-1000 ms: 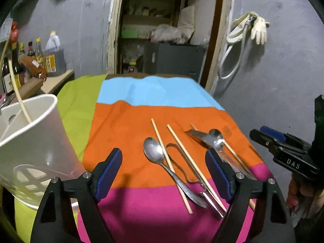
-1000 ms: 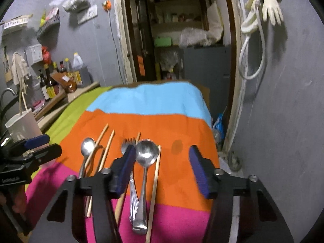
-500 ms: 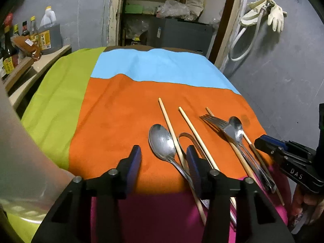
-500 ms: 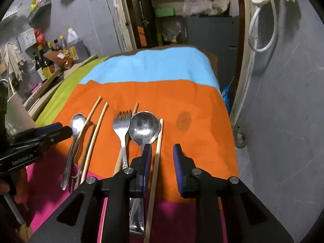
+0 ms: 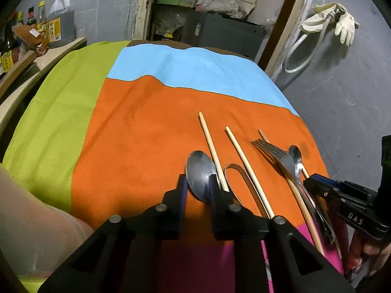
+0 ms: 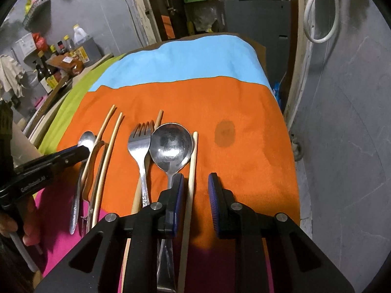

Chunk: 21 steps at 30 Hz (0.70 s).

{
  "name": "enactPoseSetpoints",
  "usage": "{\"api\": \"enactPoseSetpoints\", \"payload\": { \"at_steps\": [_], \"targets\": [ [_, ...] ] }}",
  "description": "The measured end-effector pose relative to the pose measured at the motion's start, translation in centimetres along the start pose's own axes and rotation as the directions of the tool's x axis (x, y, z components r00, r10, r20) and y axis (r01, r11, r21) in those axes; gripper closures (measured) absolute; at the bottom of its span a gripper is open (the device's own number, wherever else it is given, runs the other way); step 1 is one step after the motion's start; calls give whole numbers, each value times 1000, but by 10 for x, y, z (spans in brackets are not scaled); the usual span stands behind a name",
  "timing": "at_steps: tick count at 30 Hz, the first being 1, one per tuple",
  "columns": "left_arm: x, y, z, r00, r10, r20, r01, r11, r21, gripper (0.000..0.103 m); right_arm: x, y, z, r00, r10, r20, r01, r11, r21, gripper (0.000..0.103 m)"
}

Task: Organize utensils
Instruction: 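Close the left tool on the metal spoon and lift it, then carry the spoon with the left tool over the white holder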

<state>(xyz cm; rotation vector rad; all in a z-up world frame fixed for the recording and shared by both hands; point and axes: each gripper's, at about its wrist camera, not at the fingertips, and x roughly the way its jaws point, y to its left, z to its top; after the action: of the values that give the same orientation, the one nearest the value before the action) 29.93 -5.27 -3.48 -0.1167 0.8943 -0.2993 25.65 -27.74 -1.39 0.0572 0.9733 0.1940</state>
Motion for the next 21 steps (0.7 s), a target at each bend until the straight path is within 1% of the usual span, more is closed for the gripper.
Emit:
{"api": "enactPoseSetpoints", "payload": {
  "at_steps": [1, 2, 4, 8, 11, 14, 16, 17, 18, 19, 21],
  "targets": [
    [0, 0, 0, 1000, 2, 1, -2, 1000, 0, 96, 1, 1, 1, 1000, -3, -2, 3, 1000, 4, 92],
    [-1, 0, 0, 1000, 0, 3, 0, 1000, -1, 97, 2, -1, 1, 1000, 7, -5, -7, 1000, 14, 95],
    [-2, -1, 1, 1000, -6, 7, 6, 1000, -1, 99, 1, -3, 1, 1000, 19, -6, -19, 999, 34, 98],
    [-7, -7, 2, 1000, -13, 14, 13, 1000, 25, 103, -5, -8, -3, 999, 53, 5, -53, 996, 77, 100],
    [-15, -12, 2, 999, -3, 43, 0, 999, 52, 103, -13, -10, -6, 998, 59, 38, -63, 993, 103, 100],
    [-29, -18, -2, 995, 2, 98, -10, 997, 83, 103, -29, -11, -12, 992, 71, 101, -83, 989, 125, 100],
    [-39, -21, -5, 990, 9, 138, -23, 995, 95, 103, -39, -11, -14, 984, 94, 153, -115, 984, 135, 100],
    [-46, -22, -8, 986, 8, 164, -24, 995, 96, 103, -45, -8, -15, 979, 92, 182, -117, 984, 131, 100],
    [-53, -23, -9, 982, 6, 189, -25, 995, 95, 103, -55, -4, -17, 968, 88, 234, -118, 986, 116, 100],
    [-62, -24, -11, 975, 6, 224, -29, 995, 98, 103, -60, 0, -19, 961, 89, 263, -121, 987, 107, 100],
    [-76, -27, -13, 958, 13, 287, -45, 993, 106, 103, -74, 12, -20, 935, 87, 345, -120, 990, 75, 100]
  ]
}}
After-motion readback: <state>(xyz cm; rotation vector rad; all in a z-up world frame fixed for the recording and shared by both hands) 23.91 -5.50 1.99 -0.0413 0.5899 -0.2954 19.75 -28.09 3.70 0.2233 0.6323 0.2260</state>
